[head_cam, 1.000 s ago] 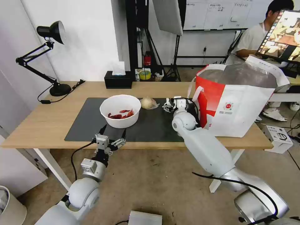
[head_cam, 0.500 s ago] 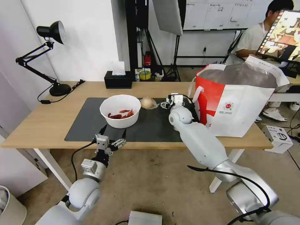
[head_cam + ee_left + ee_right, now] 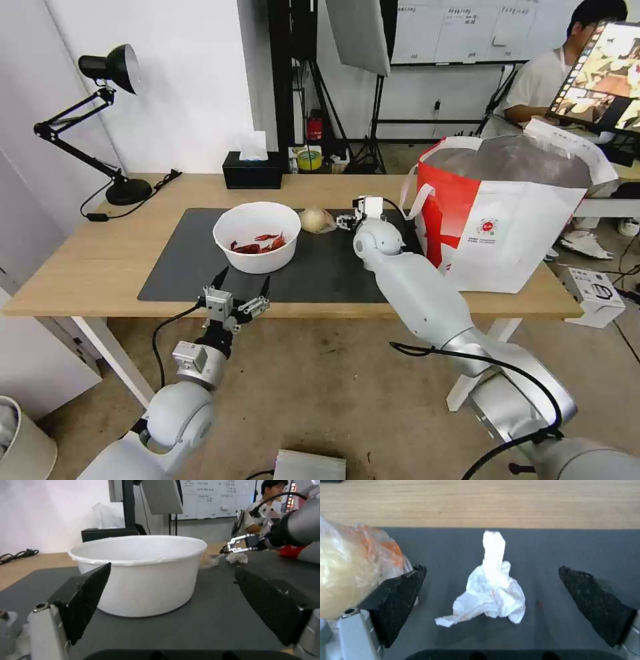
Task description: Pick up the trash from the table and place it into the takeout bag.
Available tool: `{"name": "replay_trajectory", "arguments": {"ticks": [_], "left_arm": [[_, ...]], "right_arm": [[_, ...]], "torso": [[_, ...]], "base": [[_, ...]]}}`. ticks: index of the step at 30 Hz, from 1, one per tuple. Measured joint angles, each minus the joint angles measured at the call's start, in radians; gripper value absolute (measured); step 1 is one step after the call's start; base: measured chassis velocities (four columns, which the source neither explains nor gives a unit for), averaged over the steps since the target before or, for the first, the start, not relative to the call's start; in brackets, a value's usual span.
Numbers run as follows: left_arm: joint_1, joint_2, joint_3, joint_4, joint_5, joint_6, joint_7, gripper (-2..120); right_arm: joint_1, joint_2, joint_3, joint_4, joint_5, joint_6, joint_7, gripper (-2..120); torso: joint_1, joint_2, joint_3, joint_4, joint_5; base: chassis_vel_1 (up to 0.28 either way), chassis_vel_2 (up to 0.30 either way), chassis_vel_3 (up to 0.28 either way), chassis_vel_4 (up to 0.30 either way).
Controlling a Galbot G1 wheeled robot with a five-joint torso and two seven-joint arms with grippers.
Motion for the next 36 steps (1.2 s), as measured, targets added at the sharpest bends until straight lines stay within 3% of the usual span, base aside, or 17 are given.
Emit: {"name": "replay_trajectory", "arguments": {"ticks": [18, 36], "left_arm": [[0.013, -0.005, 0.004, 0.000, 0.009, -0.006, 0.004, 100], [0.018, -0.008, 0.011, 0.000, 0.017, -0.015, 0.005, 100]], "right_arm": [[-0.006, 0.003, 0.012, -0.031, 0.000, -0.006, -0.004, 99], [-0.014, 0.002, 0.017, -0.024, 0.008, -0.009, 0.002, 34]], "torso": [[0.000, 0.000, 0.000, -0.0001, 0.0001], [0.000, 0.000, 0.000, 0.0001, 0.0000]], "base": [[0.000, 0.000, 0.000, 0.000], [0.000, 0.000, 0.000, 0.000]]}}
